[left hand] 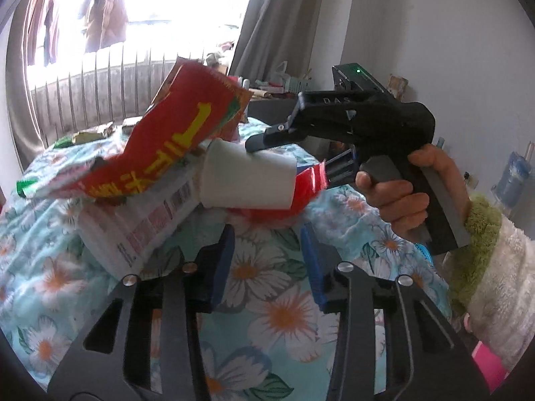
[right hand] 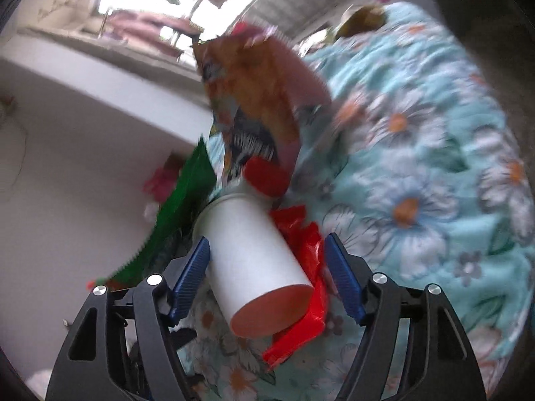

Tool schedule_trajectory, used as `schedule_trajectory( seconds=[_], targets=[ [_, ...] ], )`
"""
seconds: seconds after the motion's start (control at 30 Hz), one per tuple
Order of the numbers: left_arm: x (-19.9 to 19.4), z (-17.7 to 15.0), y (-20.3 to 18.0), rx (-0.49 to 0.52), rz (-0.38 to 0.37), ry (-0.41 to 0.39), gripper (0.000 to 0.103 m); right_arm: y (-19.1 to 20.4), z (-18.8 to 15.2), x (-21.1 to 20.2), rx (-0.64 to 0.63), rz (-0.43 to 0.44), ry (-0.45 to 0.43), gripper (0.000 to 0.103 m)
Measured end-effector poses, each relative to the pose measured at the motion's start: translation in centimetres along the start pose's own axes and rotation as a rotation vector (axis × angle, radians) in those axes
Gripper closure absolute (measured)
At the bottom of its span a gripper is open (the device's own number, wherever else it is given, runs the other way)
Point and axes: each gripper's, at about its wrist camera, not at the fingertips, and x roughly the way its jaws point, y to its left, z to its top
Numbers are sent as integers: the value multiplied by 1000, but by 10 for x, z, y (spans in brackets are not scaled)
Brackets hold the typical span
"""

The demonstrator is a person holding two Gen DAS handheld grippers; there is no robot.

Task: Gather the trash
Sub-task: 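Grasp the white paper cup with the left gripper while the right gripper grasps the red plastic cup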

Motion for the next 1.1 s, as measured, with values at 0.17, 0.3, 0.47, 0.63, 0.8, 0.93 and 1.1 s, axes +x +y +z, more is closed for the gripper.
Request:
schedule_trajectory(
  seconds=[0.17, 0.3, 0.47, 0.63, 0.8, 0.93, 1.1],
  targets=[
    [-1, 0, 9, -51, -15, 17, 73, 13, -15, -3, -31, -17, -15, 41],
    [-1, 0, 14, -95, -41, 32, 79, 13, -34, -7, -1, -7, -33, 49],
    [-16, -3, 22, -143, -111, 29, 79, 14, -60, -13, 56, 35, -29, 62],
    [-39, -12, 26, -175, -172, 34, 79, 26, -94, -11, 67, 22, -1, 67],
    [-57, -22, 28, -187, -180, 24, 79, 29, -122, -13, 96, 17, 15, 70],
    [-53, -18, 35, -204, -141, 17, 56, 29, -133, -26, 136, -12, -39, 70],
    [-42, -15, 39, -234, -140, 35, 56, 14, -140, -37, 252, 14, -71, 64]
  ],
)
